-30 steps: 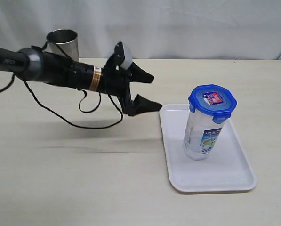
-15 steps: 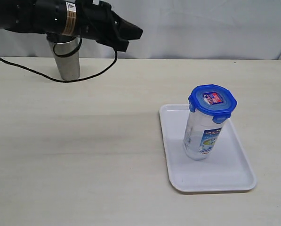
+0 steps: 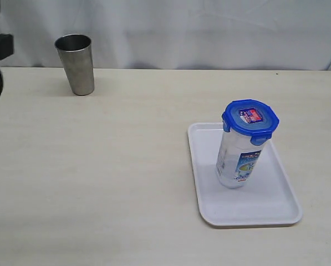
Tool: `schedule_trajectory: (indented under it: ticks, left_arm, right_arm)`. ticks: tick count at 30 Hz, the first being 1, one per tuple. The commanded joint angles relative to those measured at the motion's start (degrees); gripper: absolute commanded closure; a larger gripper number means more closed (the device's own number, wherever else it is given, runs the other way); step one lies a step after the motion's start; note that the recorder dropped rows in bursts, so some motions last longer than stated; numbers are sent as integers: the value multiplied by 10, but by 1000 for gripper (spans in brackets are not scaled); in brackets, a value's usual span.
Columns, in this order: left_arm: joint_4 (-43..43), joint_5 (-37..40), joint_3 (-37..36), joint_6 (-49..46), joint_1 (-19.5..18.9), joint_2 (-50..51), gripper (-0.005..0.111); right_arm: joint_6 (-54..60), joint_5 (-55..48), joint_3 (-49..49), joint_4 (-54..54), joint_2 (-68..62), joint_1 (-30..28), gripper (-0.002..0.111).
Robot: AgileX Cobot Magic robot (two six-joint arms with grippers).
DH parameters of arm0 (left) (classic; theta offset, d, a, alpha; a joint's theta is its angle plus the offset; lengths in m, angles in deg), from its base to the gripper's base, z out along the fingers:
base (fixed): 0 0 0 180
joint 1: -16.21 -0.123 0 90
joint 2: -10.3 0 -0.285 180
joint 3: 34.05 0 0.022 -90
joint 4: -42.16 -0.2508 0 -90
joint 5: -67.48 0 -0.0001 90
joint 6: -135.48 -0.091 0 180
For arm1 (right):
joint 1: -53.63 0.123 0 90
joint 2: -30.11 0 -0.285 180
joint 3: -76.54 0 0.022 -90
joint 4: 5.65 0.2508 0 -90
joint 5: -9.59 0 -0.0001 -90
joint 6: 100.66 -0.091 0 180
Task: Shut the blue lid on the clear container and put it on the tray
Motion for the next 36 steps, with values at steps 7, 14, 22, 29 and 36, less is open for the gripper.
schedule_trajectory:
  ticks: [7,14,22,29,36]
  left_arm:
    - [81,-61,-128,8,0,-276,107]
    - [81,-87,-128,7,0,-305,107]
    - [81,-87,-128,6,0,-305,107]
    - [210,-123,-126,37,0,-305,107]
    - [480,-92,-128,-118,0,-305,107]
  right_arm:
    - [0,0,2,0,3,-1,104]
    - [0,0,2,0,3,-1,104]
    - [0,0,2,0,3,-1,104]
    - [0,0,2,0,3,-1,104]
    - [0,0,2,0,3,-1,104]
